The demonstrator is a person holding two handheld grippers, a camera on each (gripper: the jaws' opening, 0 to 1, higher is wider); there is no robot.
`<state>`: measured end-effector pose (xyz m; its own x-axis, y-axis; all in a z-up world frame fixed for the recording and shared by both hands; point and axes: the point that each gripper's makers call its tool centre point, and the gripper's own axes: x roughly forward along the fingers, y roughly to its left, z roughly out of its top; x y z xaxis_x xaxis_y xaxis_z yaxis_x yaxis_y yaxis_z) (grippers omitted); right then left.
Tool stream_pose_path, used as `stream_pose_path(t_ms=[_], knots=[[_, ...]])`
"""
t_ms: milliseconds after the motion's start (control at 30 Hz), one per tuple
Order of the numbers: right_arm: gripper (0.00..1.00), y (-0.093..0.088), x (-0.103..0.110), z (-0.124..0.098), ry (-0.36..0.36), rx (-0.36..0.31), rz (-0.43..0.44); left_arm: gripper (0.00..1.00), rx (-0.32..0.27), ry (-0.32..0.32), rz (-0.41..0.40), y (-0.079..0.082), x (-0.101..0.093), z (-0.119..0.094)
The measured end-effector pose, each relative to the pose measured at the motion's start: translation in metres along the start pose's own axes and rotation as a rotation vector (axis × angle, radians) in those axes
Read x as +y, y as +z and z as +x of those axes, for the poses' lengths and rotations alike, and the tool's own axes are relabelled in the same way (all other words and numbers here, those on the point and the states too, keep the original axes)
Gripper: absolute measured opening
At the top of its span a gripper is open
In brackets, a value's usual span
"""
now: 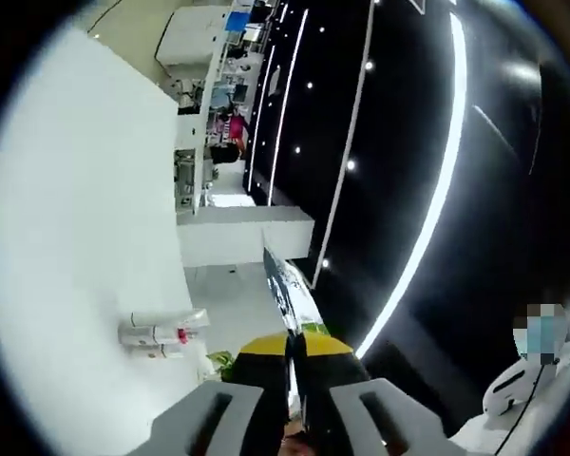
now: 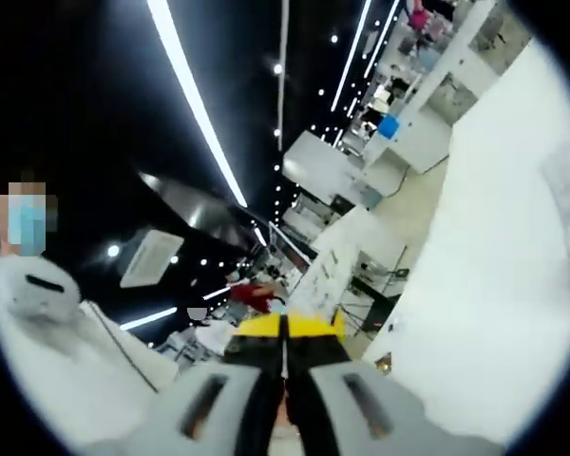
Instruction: Arrange the skincare products in the storage area until every visible bottle or jar stands upright without overlapping.
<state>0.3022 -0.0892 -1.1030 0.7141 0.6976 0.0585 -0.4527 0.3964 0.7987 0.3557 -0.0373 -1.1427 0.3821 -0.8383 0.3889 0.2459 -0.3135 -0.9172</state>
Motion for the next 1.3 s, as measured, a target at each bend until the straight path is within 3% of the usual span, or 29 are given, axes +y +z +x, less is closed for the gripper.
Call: stream_pose_path(t_ms=[100, 267, 367, 433, 533, 667, 767, 1033, 1133, 1167, 1300], knots=[[0.0, -0.004, -0.004, -0.006, 0.003, 0.009, 0.004, 0.01, 0.019, 0.001, -0.018, -0.002, -0.003, 0.001], [0.02, -0.005, -0.009, -0.013, -0.036, 0.011, -0.068, 0.0, 0.063, -0.004, 0.004, -0.011, -0.012, 0.007], [0.14, -0.012, -0.004, -0.01, -0.005, 0.022, -0.058, 0.0, 0.117, -0.03, 0.006, -0.023, -0.02, 0.013], [0.14, -0.02, -0.002, -0.007, -0.007, 0.057, -0.083, 0.0, 0.162, -0.041, 0.013, -0.033, -0.024, 0.014], [0.14, -0.022, -0.004, -0.003, -0.02, 0.06, -0.082, 0.0, 0.235, -0.035, 0.037, -0.046, -0.026, 0.014], [0.13, -0.018, 0.0, 0.0, -0.008, 0.041, -0.087, 0.0, 0.29, -0.037, 0.052, -0.054, -0.03, 0.012], [0.07, -0.02, 0.0, 0.003, 0.001, 0.044, -0.078, 0.0, 0.317, -0.037, 0.06, -0.056, -0.031, 0.008], [0.01, -0.03, -0.002, 0.009, 0.023, 0.051, -0.04, 0.01, 0.325, -0.009, 0.106, -0.061, -0.037, 0.001], [0.0, -0.029, -0.001, 0.009, 0.024, 0.039, -0.038, 0.03, 0.326, -0.009, 0.177, -0.062, -0.038, 0.002], [0.0, -0.029, -0.003, 0.008, 0.014, 0.028, -0.041, 0.06, 0.346, 0.008, 0.221, -0.066, -0.036, 0.002], [0.0, -0.022, -0.007, 0.003, 0.006, -0.039, -0.007, 0.13, 0.417, 0.034, 0.213, -0.076, -0.03, -0.001]])
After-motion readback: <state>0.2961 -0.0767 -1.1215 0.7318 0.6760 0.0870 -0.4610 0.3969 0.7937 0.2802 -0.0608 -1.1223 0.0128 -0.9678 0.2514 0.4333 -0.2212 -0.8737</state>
